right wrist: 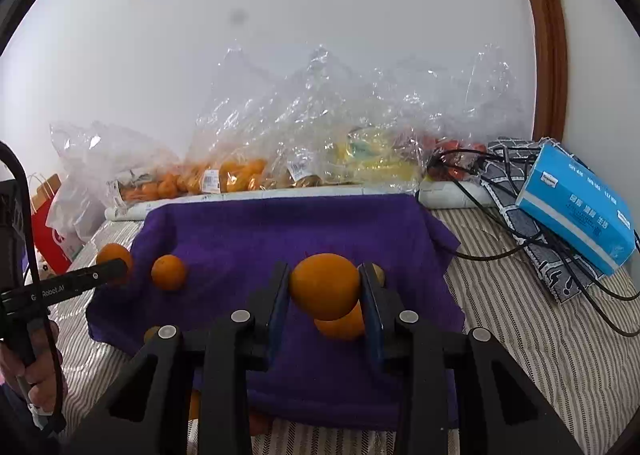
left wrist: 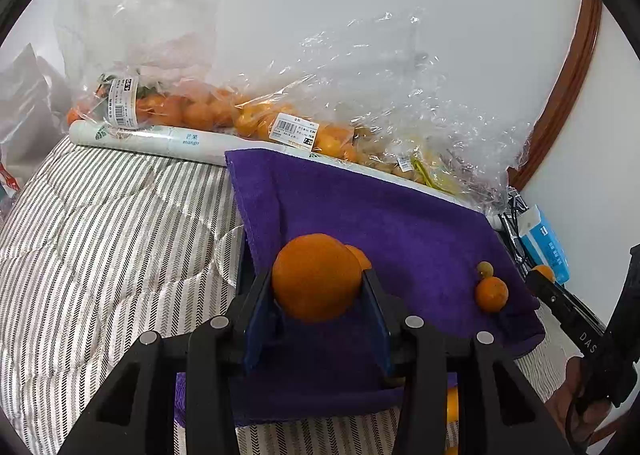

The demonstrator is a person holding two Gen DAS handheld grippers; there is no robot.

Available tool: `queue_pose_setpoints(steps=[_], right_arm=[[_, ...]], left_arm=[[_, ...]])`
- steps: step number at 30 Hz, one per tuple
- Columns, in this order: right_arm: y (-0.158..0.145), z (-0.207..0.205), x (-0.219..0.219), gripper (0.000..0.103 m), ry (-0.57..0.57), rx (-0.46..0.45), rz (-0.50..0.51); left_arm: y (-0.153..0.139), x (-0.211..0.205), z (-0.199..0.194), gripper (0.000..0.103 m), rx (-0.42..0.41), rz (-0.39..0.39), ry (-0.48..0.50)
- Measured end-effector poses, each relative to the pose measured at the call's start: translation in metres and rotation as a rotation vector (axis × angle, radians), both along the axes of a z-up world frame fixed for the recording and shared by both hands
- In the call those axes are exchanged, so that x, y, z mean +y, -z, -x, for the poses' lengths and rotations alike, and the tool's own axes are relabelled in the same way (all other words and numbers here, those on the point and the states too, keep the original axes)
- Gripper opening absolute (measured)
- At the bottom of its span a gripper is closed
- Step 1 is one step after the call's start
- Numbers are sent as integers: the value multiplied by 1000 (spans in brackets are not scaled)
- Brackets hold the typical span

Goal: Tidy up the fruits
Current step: 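Carry both held oranges over the purple towel and lower them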

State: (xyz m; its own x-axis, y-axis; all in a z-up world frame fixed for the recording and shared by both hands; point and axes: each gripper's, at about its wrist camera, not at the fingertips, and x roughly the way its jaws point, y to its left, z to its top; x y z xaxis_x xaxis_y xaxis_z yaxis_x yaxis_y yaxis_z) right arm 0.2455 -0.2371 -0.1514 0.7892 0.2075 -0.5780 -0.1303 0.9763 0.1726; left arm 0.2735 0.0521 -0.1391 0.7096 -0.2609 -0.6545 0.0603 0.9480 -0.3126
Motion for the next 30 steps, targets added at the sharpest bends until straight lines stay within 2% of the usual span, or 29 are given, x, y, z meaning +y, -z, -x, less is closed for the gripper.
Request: queue_pose_setpoints(steps=[6, 12, 20, 30], right_arm=[[5, -3, 3, 34, 9, 23, 32], [8, -4, 0, 34, 8, 45, 37], [16, -7, 12, 34, -41, 95, 72], [26, -11, 19, 34, -74, 160, 94]], left_arm=[[-1, 4, 0, 42, -1, 15, -4], [-3, 9, 1, 41, -7, 70, 0], [1, 12, -1, 41, 13, 115, 4], [7, -2, -5, 42, 57, 90, 54]])
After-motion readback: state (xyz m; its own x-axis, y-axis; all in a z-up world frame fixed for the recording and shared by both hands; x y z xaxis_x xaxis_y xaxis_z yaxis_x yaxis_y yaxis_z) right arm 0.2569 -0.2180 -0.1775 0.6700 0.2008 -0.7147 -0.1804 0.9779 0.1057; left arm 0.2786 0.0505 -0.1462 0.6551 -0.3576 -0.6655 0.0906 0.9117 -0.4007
